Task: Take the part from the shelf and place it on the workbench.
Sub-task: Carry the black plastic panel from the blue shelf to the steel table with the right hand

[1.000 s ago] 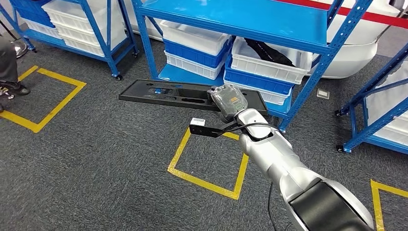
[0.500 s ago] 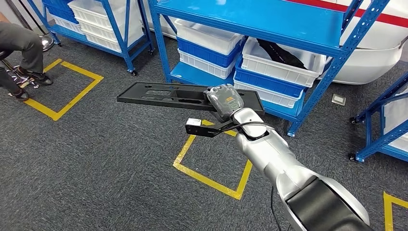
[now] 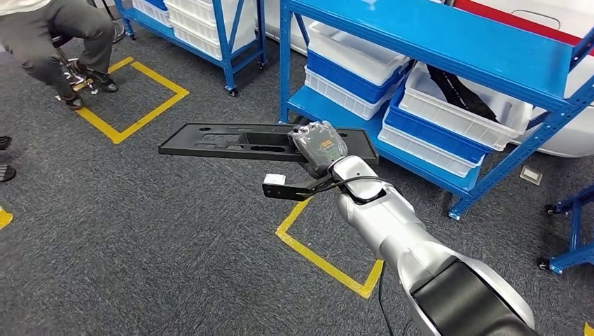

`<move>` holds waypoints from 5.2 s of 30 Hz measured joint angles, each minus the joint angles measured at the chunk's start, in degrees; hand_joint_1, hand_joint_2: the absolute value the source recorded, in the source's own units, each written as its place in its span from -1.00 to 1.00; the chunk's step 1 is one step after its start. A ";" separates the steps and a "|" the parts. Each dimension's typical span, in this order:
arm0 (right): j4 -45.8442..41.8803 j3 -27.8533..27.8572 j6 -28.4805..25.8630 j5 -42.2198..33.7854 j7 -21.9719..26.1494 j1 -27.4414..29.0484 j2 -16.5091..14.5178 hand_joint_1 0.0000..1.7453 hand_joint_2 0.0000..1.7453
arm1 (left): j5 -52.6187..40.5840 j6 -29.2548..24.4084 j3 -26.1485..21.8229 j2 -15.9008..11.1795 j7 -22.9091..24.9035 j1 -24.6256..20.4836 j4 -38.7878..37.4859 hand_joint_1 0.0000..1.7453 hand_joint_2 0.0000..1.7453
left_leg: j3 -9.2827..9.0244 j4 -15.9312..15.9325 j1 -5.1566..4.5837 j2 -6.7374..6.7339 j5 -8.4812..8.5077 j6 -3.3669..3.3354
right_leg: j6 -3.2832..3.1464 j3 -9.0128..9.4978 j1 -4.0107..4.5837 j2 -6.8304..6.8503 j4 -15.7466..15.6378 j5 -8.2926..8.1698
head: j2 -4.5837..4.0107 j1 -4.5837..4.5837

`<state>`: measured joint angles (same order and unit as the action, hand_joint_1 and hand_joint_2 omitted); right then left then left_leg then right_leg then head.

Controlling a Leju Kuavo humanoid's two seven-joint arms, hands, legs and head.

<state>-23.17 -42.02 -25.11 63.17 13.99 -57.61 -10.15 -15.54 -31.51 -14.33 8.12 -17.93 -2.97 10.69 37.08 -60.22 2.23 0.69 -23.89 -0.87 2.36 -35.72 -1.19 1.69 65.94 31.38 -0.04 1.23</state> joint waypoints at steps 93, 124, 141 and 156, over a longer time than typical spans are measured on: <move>-0.25 -1.38 1.31 3.48 -3.30 2.57 -2.57 0.72 1.00 | -0.76 -0.01 -1.32 0.16 1.11 -0.18 0.00 -1.00 1.00 | 0.56 0.95 -0.78 0.13 0.67 -1.12 | -2.01 -2.32 1.34 -1.00 5.40 2.85 | 0.01 -0.06; -0.28 -1.34 2.13 4.20 -2.95 2.38 -2.45 0.72 1.00 | -0.91 0.45 -1.55 0.25 0.42 -0.15 0.02 -1.00 1.00 | -0.64 1.90 -1.46 -0.04 0.23 -1.91 | -2.23 -3.28 1.22 -1.33 6.36 2.61 | -0.01 -0.10; -0.26 -1.34 2.24 5.22 -2.83 2.74 -3.33 0.72 1.00 | -1.01 0.38 -1.83 0.30 0.32 0.25 0.00 -1.00 1.00 | 7.47 -14.88 -0.73 -0.40 -7.08 1.29 | -2.56 2.76 0.84 0.16 -7.71 -4.51 | -0.01 0.52; -0.25 -1.21 2.21 5.28 -2.61 2.81 -2.80 0.72 1.00 | -1.10 0.44 -1.85 0.29 0.40 -0.04 0.00 -1.00 1.00 | -1.63 2.62 -1.77 1.01 -0.10 -2.33 | -1.63 -4.83 0.97 -1.38 8.70 2.44 | -0.01 0.16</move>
<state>-23.42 -43.23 -22.90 68.44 11.38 -54.80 -12.95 -16.64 -31.07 -16.17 8.41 -17.53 -3.01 10.69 35.45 -57.60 0.46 1.69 -23.99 -3.20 0.73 -40.55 -0.22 0.31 74.64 33.82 -0.04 1.40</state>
